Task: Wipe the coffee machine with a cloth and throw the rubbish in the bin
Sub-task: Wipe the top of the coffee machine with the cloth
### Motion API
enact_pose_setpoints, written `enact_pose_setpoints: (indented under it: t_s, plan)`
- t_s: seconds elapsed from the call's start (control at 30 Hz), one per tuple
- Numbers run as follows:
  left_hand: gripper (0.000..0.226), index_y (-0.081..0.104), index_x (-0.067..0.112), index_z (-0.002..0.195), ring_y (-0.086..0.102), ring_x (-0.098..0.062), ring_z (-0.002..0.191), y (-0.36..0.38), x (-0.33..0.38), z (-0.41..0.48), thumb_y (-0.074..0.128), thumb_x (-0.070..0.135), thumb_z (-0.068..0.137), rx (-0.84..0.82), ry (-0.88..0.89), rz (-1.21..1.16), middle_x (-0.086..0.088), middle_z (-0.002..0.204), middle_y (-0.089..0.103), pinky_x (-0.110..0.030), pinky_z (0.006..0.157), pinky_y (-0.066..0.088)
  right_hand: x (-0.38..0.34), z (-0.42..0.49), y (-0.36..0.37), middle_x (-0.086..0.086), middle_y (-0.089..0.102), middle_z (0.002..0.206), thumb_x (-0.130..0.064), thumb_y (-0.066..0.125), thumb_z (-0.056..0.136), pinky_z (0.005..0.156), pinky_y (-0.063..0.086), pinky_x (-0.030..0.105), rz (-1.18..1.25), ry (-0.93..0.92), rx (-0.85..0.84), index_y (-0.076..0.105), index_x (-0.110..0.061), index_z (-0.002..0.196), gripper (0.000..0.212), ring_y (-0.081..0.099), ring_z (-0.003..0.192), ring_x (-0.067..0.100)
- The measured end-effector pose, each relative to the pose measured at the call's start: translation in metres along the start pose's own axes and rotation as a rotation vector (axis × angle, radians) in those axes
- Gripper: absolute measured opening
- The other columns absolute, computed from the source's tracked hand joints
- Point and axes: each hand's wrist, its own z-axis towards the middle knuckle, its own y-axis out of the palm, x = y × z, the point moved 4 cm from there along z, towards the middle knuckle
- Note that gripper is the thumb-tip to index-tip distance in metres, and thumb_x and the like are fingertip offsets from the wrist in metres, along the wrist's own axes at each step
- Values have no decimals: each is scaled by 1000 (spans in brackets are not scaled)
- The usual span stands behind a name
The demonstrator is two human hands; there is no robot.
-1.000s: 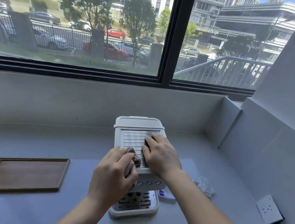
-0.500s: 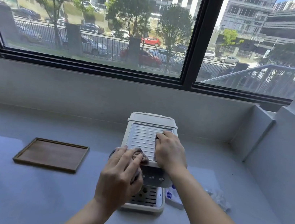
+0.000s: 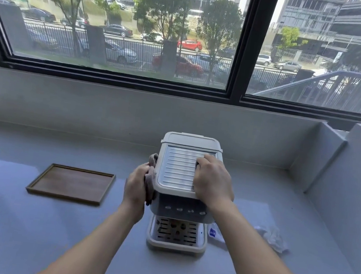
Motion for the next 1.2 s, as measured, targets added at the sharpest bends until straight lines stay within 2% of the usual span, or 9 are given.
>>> enact_pose_setpoints:
  t_s: [0.17,0.33,0.47,0.6,0.73,0.83,0.93,1.03,1.2]
  plan:
    - [25,53,23,77,51,-23,53,9,-26,-53,37,40,87,235,102,-25,-12,63,55,-36,51,44,-1,-1,1,-2,58,99,-13,37,94,78,50,40,-8,21,18,59,-14,88,23,51,98,23]
    - [38,49,18,137,49,-16,124,28,-42,-97,47,27,100,306,251,294,-1,132,53,-32,99,40,2,-1,0,-1,61,106,-13,39,95,80,51,42,17,15,33,62,-12,91,23,55,103,25]
    - [26,63,36,114,58,-7,111,9,-40,-123,59,19,95,312,352,322,10,114,62,-31,95,47,-3,-23,-25,1,70,113,-8,53,95,87,51,36,339,-74,222,71,-12,108,23,62,107,21]
    - [21,66,37,107,63,-14,110,18,-7,-121,65,23,93,193,245,151,4,109,69,-41,99,50,-10,-94,-38,-2,68,114,-22,58,96,87,52,32,694,-216,309,70,-14,112,21,64,109,16]
    - [27,67,35,114,65,-23,115,48,16,-144,64,43,88,-9,287,3,0,118,69,-52,100,50,-14,-143,-28,4,63,130,-48,57,94,98,49,34,1216,-61,68,59,-19,132,49,59,122,24]
    - [36,66,29,119,61,-30,122,74,22,-150,53,46,91,-233,207,-103,-6,125,67,-60,107,43,-14,-152,-23,2,57,141,-37,64,93,102,48,29,1536,93,-64,52,-20,140,51,52,133,20]
    - [36,59,38,129,48,-14,136,81,41,-146,41,47,99,-371,542,253,11,138,57,-43,114,37,6,-155,-20,15,68,124,-12,66,89,86,56,37,1679,288,80,61,-17,129,40,64,116,32]
    - [42,61,24,130,46,-22,137,64,49,-109,33,42,104,-259,1052,871,-1,142,55,-44,116,34,36,-147,-25,7,73,110,-4,62,90,82,55,30,1667,406,415,68,-18,117,31,68,101,22]
    - [55,55,28,137,43,-32,139,61,44,-45,24,52,99,-192,809,1530,-10,149,49,-53,117,28,40,-112,-16,3,67,100,-15,61,96,73,54,29,1281,373,474,65,-26,118,24,63,83,18]
